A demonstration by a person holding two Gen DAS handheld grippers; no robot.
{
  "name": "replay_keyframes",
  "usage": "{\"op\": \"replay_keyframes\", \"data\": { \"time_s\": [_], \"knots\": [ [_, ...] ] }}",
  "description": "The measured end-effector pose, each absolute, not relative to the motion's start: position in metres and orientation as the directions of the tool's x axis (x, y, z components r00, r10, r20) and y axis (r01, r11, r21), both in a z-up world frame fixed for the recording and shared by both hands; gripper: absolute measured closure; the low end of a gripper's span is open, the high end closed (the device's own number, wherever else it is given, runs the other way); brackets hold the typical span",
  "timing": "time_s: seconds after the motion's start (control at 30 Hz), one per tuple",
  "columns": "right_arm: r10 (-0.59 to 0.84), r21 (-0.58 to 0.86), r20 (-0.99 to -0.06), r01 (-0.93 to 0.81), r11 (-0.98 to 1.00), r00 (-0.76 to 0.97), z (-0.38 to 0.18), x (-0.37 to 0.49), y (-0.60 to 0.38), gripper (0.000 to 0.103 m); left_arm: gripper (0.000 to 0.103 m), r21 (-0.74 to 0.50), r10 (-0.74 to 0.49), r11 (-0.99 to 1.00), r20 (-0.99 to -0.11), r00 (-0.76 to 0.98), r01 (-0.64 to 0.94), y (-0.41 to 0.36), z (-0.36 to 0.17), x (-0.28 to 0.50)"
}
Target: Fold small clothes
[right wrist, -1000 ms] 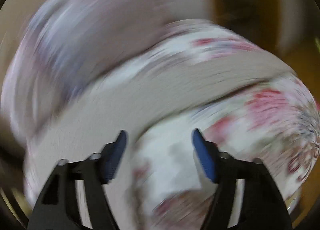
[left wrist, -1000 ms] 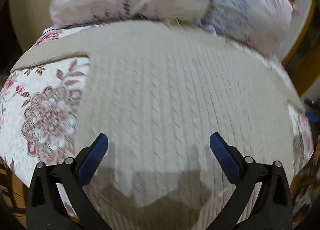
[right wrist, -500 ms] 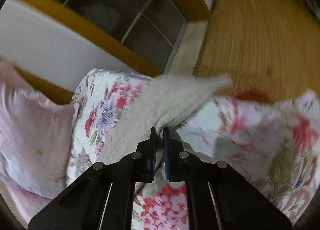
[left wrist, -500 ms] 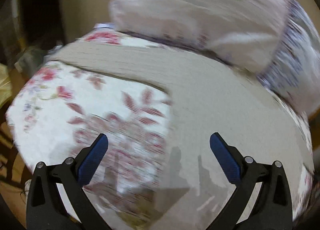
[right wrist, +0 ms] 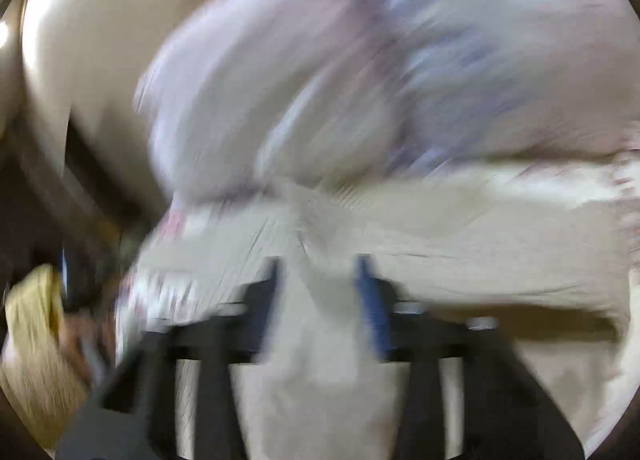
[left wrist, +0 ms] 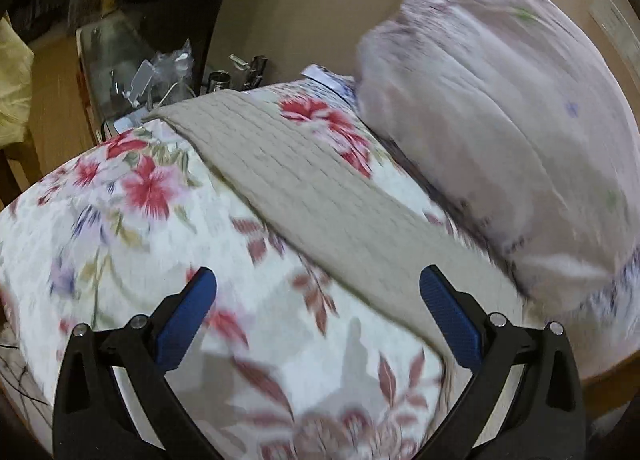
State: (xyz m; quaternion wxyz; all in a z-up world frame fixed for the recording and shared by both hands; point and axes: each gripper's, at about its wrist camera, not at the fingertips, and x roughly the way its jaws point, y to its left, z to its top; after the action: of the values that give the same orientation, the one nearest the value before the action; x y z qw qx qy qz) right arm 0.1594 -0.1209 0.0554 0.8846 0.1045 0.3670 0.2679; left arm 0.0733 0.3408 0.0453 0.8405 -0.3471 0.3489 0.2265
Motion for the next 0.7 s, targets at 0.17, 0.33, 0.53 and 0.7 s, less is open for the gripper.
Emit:
{"op": "replay_keyframes", "data": {
  "time_s": [0.17, 0.33, 0.53, 0.7],
  "knots": [
    [0.543, 0.374, -0.649, -0.398, 0.838, 0.533, 0.036, 0.137, -0.104, 0.037, 0.008, -0.516, 0.073, 0.554, -0.751, 0.656, -0.653, 0.392, 0.028, 0.087],
    [0.451, 0.424, -0.696, -0.188, 0.886, 0.558, 0.019, 0.144, -0.151, 0.037, 0.031, -0.594, 0.046, 0.451, -0.73, 0.682, -0.666, 0.435, 0.016, 0.089],
    [0.409, 0.425, -0.722, -0.109, 0.898, 0.558, 0.009, 0.133, -0.168, 0.037, 0.064, -0.661, 0.032, 0.344, -0.702, 0.712, -0.667, 0.467, 0.013, 0.094],
    [0.42, 0.407, -0.723, -0.152, 0.9, 0.549, 0.012, 0.133, -0.161, 0.037, 0.097, -0.605, 0.068, 0.442, -0.714, 0.697, -0.663, 0.464, 0.031, 0.11]
  ]
}}
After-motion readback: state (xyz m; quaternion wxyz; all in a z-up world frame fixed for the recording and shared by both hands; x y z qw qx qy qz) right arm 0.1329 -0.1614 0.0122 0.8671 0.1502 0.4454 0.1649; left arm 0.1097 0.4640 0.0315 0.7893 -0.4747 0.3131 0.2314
